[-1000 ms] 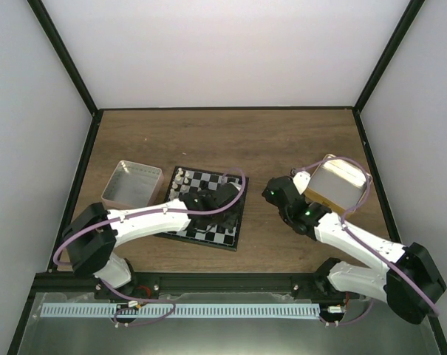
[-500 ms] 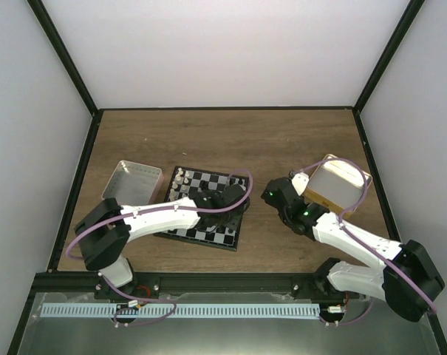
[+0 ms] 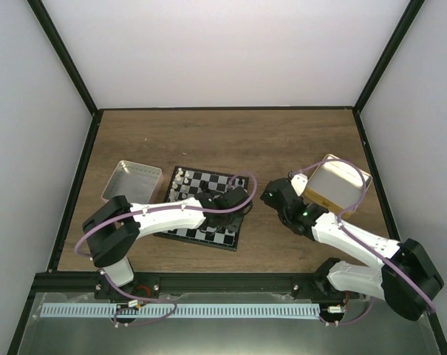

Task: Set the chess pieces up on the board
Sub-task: Place the chess piece on the chessboard.

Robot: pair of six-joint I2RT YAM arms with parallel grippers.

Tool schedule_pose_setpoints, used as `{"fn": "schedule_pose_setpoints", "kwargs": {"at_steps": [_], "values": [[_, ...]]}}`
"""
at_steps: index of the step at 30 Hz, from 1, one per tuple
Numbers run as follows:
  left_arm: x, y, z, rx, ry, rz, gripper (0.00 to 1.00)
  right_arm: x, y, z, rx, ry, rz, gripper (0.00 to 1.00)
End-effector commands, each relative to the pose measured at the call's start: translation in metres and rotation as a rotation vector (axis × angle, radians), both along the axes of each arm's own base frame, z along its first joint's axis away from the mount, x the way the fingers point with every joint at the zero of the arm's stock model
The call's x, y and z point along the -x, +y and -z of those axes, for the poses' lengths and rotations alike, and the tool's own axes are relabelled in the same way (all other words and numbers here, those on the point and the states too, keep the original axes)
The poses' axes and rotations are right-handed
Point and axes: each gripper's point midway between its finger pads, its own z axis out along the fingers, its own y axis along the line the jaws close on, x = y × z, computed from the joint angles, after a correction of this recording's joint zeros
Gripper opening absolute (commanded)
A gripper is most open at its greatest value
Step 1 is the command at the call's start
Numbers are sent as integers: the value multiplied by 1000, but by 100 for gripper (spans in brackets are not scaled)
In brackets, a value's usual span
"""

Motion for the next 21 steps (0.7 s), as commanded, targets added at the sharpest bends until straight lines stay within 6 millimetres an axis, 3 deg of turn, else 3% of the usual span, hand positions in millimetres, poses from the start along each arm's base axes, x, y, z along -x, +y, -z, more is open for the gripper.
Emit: {"fn": "schedule_pose_setpoints", "kwargs": {"at_steps": [1, 13, 21], "values": [[-3, -7, 0, 1, -2, -7, 9, -3, -3, 0, -10, -7, 24, 79], [-2, -6, 6, -16, 4, -5, 15, -3, -1, 2, -13, -2, 16, 79], [-2, -9, -11, 17, -9, 9, 32, -3, 0, -4, -14, -11, 9, 79]]}}
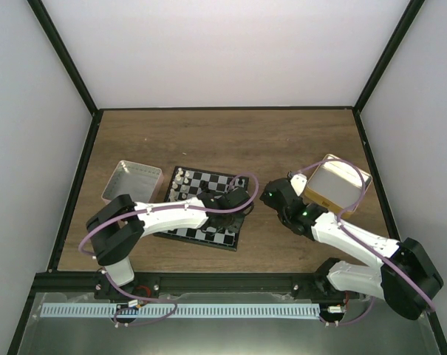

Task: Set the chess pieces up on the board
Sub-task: Place the chess piece on the chessboard, then pick up the chess piece from the chessboard.

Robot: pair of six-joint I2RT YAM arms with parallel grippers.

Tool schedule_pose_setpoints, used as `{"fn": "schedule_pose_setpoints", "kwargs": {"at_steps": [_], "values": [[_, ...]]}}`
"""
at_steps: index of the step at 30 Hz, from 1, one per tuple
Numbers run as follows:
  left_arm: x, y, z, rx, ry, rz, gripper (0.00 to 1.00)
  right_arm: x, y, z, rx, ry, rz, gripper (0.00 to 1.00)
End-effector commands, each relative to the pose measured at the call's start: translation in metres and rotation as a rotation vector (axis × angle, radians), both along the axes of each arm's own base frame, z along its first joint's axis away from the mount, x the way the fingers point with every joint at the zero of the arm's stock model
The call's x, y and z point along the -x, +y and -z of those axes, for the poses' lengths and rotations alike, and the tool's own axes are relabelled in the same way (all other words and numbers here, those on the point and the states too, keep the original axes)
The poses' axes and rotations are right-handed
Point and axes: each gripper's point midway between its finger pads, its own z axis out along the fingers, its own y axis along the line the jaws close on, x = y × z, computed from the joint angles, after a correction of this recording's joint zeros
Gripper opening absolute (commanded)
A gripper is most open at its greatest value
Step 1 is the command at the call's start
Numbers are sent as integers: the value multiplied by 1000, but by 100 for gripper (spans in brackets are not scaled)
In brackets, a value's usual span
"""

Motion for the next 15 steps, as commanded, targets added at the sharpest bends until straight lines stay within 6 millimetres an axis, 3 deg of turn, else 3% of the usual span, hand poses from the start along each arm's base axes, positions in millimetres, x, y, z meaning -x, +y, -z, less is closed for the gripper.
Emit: {"fn": "schedule_pose_setpoints", "kwargs": {"at_steps": [1, 8, 11, 15], "values": [[-3, -7, -24, 43, -26, 3, 33, -5, -1, -10, -14, -30, 15, 79], [-20, -3, -75, 149, -104, -62, 36, -8, 13, -31, -33, -93, -86, 79], [-33, 14, -95, 187, -160, -140, 38, -12, 30, -41, -32, -124, -186, 79], [-53, 52, -109, 243, -217, -281, 38, -18, 62, -51, -22, -130, -354, 79]]}}
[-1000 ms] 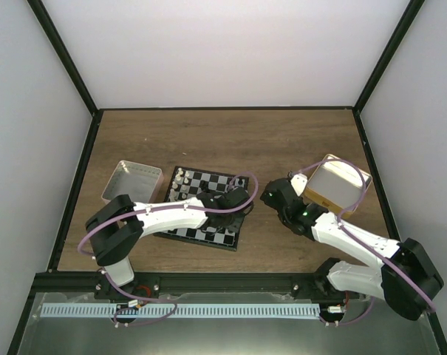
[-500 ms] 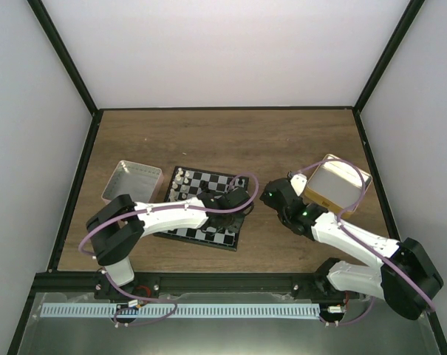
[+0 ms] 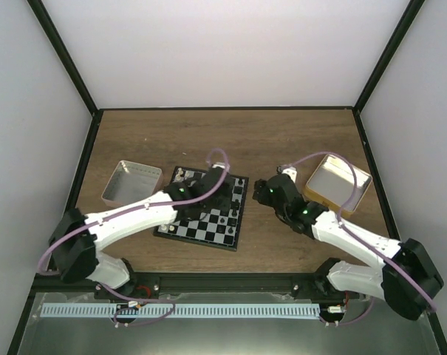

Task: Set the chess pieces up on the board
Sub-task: Pick up the chess piece from the chessboard.

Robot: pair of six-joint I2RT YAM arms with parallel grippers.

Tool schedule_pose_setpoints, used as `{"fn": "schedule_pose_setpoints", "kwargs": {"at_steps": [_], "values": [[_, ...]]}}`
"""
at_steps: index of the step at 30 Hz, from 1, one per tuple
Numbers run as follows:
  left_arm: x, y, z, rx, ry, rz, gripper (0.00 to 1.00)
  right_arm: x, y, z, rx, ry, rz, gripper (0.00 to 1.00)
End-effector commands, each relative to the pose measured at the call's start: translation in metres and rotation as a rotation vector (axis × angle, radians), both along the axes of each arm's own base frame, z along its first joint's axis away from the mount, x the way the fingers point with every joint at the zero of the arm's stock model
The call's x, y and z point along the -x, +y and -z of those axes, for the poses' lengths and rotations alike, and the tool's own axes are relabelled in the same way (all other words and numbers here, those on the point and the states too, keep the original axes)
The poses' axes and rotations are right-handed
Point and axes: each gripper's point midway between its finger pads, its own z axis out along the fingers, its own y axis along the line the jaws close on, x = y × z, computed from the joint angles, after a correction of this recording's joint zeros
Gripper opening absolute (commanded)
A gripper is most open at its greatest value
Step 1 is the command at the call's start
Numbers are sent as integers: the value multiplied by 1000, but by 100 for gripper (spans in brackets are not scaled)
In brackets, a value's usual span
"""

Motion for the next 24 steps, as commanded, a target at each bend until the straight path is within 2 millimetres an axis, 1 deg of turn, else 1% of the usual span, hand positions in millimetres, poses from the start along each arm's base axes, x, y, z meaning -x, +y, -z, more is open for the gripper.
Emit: {"fn": "schedule_pose_setpoints", "kwargs": {"at_steps": [1, 3, 5, 9, 11, 12, 16, 21, 24], "values": [[-24, 44, -15, 71, -56, -187, 38, -16, 46, -33, -12, -74, -227, 79], [-31, 66, -19, 117, -66, -255, 39, -16, 72, -35, 2, -72, -372, 77], [-37, 86, -22, 189, -69, -338, 41, -21, 93, -40, 17, -66, -471, 73], [-36, 112, -20, 302, -66, -424, 42, -27, 124, -33, 53, -36, -594, 69], [-34, 122, -14, 332, -56, -454, 42, -29, 140, -22, 79, -4, -635, 68], [-33, 126, -11, 343, -52, -468, 42, -29, 149, -19, 87, 8, -655, 68], [-30, 139, -2, 369, -39, -514, 42, -30, 175, 8, 132, 120, -688, 63], [-29, 144, 3, 387, -32, -522, 44, -31, 196, 36, 139, 215, -714, 52], [-29, 144, 5, 386, -26, -516, 44, -33, 206, 46, 151, 240, -724, 46]]}}
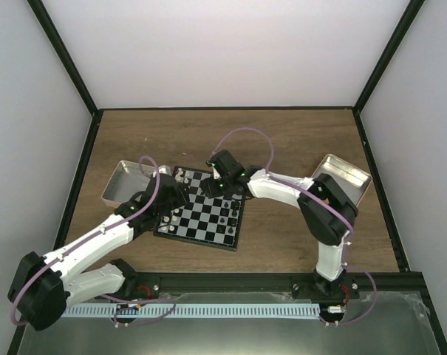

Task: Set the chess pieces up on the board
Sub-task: Pick up the chess piece from the chessboard.

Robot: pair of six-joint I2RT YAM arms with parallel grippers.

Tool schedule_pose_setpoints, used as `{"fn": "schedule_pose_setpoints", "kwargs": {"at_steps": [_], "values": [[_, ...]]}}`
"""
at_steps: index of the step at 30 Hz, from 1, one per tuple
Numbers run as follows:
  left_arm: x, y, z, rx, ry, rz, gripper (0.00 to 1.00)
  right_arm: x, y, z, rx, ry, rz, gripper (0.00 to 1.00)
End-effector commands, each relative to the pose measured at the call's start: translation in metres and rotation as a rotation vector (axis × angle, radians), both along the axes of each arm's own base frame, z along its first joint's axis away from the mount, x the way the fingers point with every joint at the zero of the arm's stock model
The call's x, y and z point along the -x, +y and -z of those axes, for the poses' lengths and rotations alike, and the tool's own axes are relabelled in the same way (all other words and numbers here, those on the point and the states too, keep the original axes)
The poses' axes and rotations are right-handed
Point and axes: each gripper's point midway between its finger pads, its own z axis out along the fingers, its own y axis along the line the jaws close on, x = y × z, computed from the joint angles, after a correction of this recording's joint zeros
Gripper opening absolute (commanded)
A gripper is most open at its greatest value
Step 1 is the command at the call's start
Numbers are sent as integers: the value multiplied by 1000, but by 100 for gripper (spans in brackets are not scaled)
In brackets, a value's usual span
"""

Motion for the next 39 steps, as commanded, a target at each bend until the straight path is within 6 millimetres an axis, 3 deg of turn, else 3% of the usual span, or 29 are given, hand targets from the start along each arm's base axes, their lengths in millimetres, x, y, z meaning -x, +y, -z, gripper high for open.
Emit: {"fn": "schedule_pose_setpoints", "kwargs": {"at_steps": [1, 19, 33, 39], "values": [[-3, -2, -4, 47, -20, -1, 44, -1, 14, 3, 17, 37, -25, 45], [-4, -5, 3, 63, 4, 11, 44, -27, 22, 24, 83, 10, 24, 35], [-4, -7, 7, 73, 17, 14, 44, -15, 19, 35, 86, 54, -4, 19], [-4, -9, 8, 77, 20, 20, 45, -13, 18, 35, 89, 53, -10, 8]]}}
